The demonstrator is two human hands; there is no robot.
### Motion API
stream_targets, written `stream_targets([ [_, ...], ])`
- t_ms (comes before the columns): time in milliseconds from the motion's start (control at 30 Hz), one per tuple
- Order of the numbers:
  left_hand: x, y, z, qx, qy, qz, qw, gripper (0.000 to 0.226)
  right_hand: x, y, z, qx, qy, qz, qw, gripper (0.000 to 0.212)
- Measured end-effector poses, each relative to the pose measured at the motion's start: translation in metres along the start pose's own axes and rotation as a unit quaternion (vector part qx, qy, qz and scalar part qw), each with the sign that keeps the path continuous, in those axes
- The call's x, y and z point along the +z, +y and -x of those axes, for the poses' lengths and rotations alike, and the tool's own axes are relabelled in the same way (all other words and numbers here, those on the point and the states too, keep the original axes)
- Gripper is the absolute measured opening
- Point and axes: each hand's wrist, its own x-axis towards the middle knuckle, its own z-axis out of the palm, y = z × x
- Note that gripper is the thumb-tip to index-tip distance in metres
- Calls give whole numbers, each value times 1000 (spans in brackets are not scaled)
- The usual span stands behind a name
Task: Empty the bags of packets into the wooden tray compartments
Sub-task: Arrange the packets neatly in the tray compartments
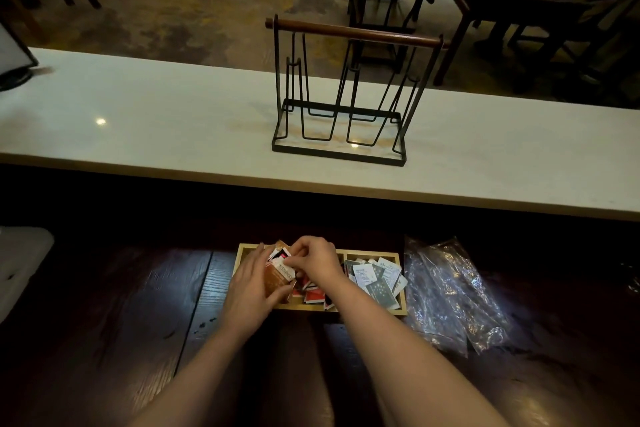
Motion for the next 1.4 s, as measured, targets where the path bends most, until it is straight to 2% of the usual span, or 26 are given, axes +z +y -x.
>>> stream_targets([
  [67, 4, -3, 0, -4, 32, -7, 999, 62, -3, -2, 1, 2, 13, -21, 1000, 14],
  [167, 5, -6, -3, -20, 41, -18, 999, 48, -18, -2, 4, -1, 63, -17, 998, 15],
  [233, 6, -5, -3, -14, 47, -41, 998, 47, -31, 2, 7, 19, 105, -12, 994, 16],
  [333, 4, 5, -2, 4, 48, -100, 994, 57, -45, 7, 14, 43, 151, 19, 987, 16],
  [400, 5, 15, -2, 11, 48, -158, 986, 62, -42, 12, 19, 60, 123, 50, 989, 19],
  [500, 7, 25, -5, 12, 46, -230, 972, 59, -23, 14, 27, 79, 26, 127, 988, 17],
  [567, 6, 27, -8, 15, 36, -270, 962, 56, -13, 14, 28, 59, 11, 224, 973, 30],
  [633, 4, 25, -10, 22, 34, -293, 955, 53, -12, 7, 23, 8, 79, 313, 946, 34],
  [700, 3, 23, -9, 34, 33, -307, 951, 49, -14, 1, 10, -63, 120, 341, 930, 32],
  [733, 4, 21, -8, 40, 32, -310, 949, 46, -15, 0, 3, -81, 100, 348, 929, 36],
  [833, 5, 14, -6, 44, 25, -300, 953, 42, -11, -2, -9, -95, 22, 378, 920, 40],
  [933, 5, 8, -7, 27, 22, -271, 962, 40, 7, 1, -7, -113, 5, 388, 915, 37],
  [1000, 5, 3, -6, 19, 37, -238, 970, 38, 16, 3, -2, -117, 5, 390, 913, 38],
  [1100, 5, -3, -3, 39, 64, -200, 977, 37, 23, 7, 2, -146, 44, 427, 891, 36],
  [1200, 6, -4, -1, 38, 85, -157, 983, 43, 28, 7, 3, -162, 68, 413, 894, 35],
  [1400, 7, -9, -4, 26, 95, -114, 989, 49, 38, 10, 5, -223, 40, 395, 890, 37],
])
